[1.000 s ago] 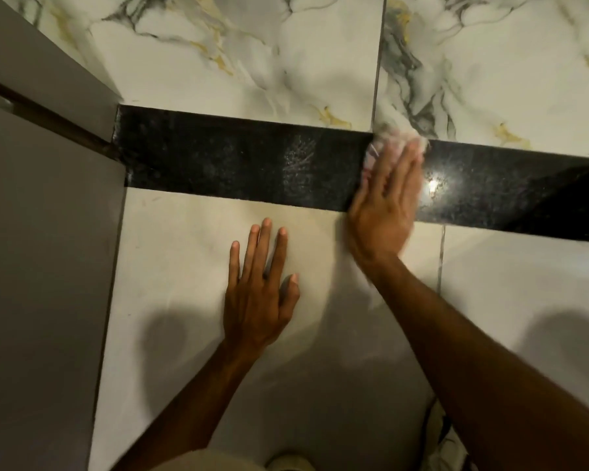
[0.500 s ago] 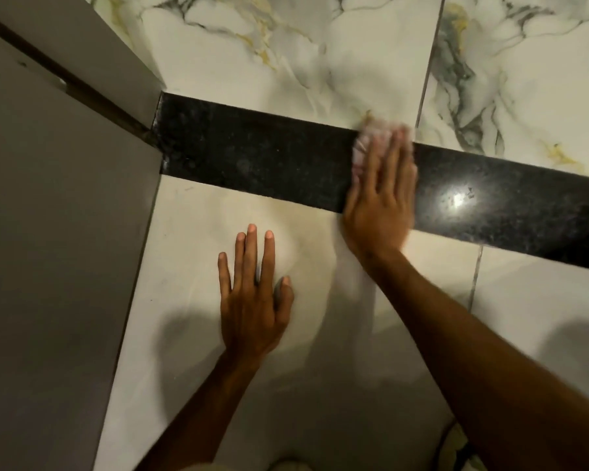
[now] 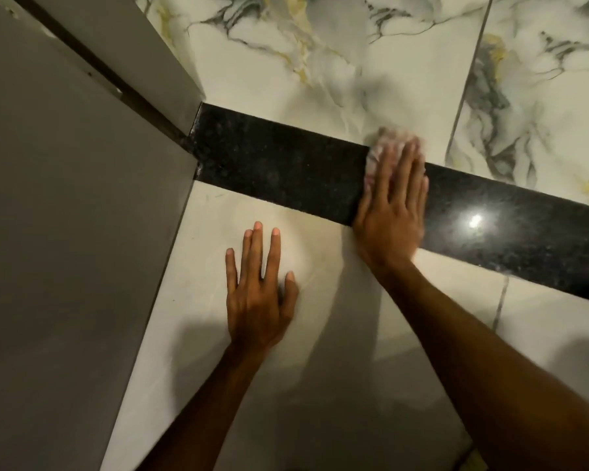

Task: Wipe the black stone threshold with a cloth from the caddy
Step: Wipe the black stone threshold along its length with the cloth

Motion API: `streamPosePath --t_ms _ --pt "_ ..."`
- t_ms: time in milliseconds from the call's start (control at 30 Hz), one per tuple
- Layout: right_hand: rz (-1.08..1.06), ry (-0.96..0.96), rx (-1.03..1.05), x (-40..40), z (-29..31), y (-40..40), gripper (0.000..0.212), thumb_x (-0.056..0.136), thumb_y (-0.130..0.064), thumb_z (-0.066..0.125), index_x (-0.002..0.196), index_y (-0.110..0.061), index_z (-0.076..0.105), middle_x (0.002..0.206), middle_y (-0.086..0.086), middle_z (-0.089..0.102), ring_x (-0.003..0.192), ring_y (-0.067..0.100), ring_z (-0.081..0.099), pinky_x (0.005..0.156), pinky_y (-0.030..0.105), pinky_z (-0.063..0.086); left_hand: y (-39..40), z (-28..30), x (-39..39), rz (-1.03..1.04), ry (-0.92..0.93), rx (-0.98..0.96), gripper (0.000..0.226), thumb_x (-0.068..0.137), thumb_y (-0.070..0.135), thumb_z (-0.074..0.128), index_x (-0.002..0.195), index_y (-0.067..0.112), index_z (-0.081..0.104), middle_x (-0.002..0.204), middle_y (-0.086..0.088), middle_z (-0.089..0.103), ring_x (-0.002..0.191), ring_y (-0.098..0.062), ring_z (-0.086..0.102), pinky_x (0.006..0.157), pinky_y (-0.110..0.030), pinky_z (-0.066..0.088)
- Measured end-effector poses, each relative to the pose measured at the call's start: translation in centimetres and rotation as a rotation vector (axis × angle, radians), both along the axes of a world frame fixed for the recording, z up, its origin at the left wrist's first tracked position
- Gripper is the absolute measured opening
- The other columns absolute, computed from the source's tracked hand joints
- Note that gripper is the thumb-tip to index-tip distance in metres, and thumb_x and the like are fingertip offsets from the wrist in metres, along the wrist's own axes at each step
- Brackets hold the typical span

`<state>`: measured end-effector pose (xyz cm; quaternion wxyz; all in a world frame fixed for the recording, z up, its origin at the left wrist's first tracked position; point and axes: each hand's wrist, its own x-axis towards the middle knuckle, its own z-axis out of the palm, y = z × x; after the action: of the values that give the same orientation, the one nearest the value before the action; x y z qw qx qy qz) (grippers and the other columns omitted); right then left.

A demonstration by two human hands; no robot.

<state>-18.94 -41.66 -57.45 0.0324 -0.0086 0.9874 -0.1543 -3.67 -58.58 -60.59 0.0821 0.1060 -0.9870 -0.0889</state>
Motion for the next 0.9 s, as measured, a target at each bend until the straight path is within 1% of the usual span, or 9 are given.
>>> streamPosePath --t_ms 133,267,333,400,500,633,767,833,900 --pt "0.219 -0.008 -0.089 -1.3 -0.1 -8.5 0.069 0.116 -0.028 0.035 0.174 -0.01 0.003 0.183 0.02 -0.002 0.172 0.036 -0.001 0.142 0.053 0.01 0.1 -0.5 0.1 0.177 0.038 -0.014 0.064 0.113 0.042 0.035 0.17 0.013 0.032 0.179 -0.016 0.027 0.168 -0.029 0.022 0.139 -0.054 0.018" --pt "0.593 -0.002 -0.03 3.8 0.4 -5.7 0.065 0.117 -0.033 0.034 0.174 -0.013 0.009 0.184 0.016 0.003 0.172 0.032 0.003 0.141 0.052 0.017 0.3 0.0 -0.1 0.202 -0.009 -0.056 0.065 0.113 0.044 0.034 0.17 0.013 0.033 0.179 -0.014 0.028 0.167 -0.03 0.024 0.135 -0.057 0.025" --pt "0.473 0.008 -0.006 5.8 0.3 -1.8 0.063 0.117 -0.031 0.036 0.174 -0.011 0.016 0.183 0.017 0.009 0.171 0.033 0.006 0.141 0.054 0.017 0.2 0.2 -0.1 0.201 -0.037 -0.036 0.066 0.113 0.046 0.031 0.17 0.014 0.032 0.179 -0.014 0.026 0.168 -0.031 0.024 0.135 -0.058 0.025" --pt "0.148 -0.033 0.001 5.4 0.1 -0.6 0.063 0.118 -0.029 0.037 0.173 -0.01 0.015 0.183 0.019 0.007 0.171 0.035 0.005 0.141 0.055 0.013 0.1 0.1 -0.1 0.208 -0.032 -0.016 0.065 0.112 0.046 0.034 0.169 0.014 0.036 0.179 -0.013 0.028 0.167 -0.031 0.026 0.135 -0.058 0.026" --pt "-0.181 -0.025 -0.026 1.4 0.3 -5.0 0.066 0.118 -0.034 0.03 0.174 -0.009 0.006 0.183 0.021 0.0 0.171 0.037 0.001 0.141 0.053 0.011 0.0 -0.6 -0.1 0.245 0.003 -0.021 0.065 0.112 0.048 0.035 0.168 0.017 0.038 0.178 -0.011 0.031 0.167 -0.029 0.026 0.137 -0.057 0.023" --pt "0.207 -0.004 -0.089 -2.8 -0.5 -12.2 0.067 0.117 -0.034 0.033 0.174 -0.012 0.007 0.183 0.02 0.002 0.172 0.035 0.002 0.142 0.052 0.007 -0.1 -0.8 -0.1 0.291 -0.012 -0.049 0.066 0.111 0.048 0.037 0.17 0.019 0.033 0.18 -0.01 0.027 0.168 -0.029 0.023 0.138 -0.056 0.017" --pt "0.694 0.015 -0.025 -0.1 -0.4 -10.9 0.065 0.117 -0.039 0.028 0.175 -0.015 0.009 0.184 0.015 0.004 0.172 0.032 0.005 0.142 0.052 0.016 0.1 -0.1 -0.4 0.297 -0.071 -0.04 0.068 0.11 0.049 0.041 0.171 0.019 0.032 0.18 -0.011 0.025 0.168 -0.03 0.022 0.138 -0.059 0.017" --pt "0.682 0.039 -0.026 2.0 -0.5 -7.8 0.063 0.116 -0.039 0.028 0.174 -0.015 0.017 0.183 0.015 0.013 0.171 0.031 0.011 0.141 0.052 0.019 0.1 0.2 -0.4 0.29 -0.079 -0.031 0.067 0.111 0.048 0.039 0.171 0.019 0.031 0.18 -0.011 0.024 0.168 -0.03 0.022 0.136 -0.061 0.021" --pt "0.441 0.064 -0.011 2.3 -0.8 -6.5 0.063 0.116 -0.036 0.03 0.173 -0.013 0.021 0.182 0.017 0.015 0.17 0.033 0.013 0.141 0.051 0.017 0.1 0.1 -0.3 0.284 -0.083 -0.017 0.067 0.112 0.049 0.032 0.172 0.019 0.029 0.181 -0.011 0.022 0.169 -0.03 0.02 0.135 -0.062 0.021"
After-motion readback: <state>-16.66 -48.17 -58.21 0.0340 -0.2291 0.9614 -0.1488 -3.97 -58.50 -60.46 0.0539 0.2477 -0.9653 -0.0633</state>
